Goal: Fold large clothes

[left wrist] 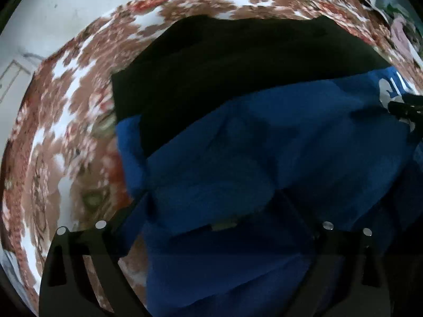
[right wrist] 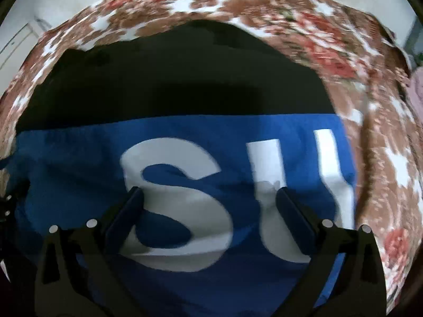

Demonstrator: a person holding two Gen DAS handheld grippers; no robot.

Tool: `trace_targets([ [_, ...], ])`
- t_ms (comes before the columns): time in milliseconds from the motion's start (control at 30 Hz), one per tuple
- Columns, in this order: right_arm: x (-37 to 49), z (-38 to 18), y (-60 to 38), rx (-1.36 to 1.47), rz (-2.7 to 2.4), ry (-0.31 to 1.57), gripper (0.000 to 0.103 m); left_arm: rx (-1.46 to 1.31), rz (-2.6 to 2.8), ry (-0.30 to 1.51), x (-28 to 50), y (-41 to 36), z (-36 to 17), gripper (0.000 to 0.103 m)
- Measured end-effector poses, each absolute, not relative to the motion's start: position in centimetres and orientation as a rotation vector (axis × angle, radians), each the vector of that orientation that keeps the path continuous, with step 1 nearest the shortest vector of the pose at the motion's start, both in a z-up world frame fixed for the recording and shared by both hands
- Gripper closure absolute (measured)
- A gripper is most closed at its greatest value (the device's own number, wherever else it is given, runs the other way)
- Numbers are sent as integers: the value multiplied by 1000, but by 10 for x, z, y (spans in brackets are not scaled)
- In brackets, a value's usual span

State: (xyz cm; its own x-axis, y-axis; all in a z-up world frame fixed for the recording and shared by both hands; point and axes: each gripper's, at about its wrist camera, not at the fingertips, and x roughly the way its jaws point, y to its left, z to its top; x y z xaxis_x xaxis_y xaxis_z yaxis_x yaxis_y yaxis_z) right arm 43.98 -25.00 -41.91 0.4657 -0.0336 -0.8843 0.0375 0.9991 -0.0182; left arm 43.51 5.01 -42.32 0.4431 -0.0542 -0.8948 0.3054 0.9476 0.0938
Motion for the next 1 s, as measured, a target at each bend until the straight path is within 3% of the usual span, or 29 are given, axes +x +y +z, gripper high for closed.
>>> trace_targets([
  [367,346,-364,-272,-25,-26,1082,5,166,-227,1097,333,80,-367,9],
  [767,193,-370,-302,-52,-18,1156,5,90,-88,1220,137,84,-361,9],
  [1000,117,-384,-330,-83,-86,1251,5,47,-55,1313,70,100,-375,9],
])
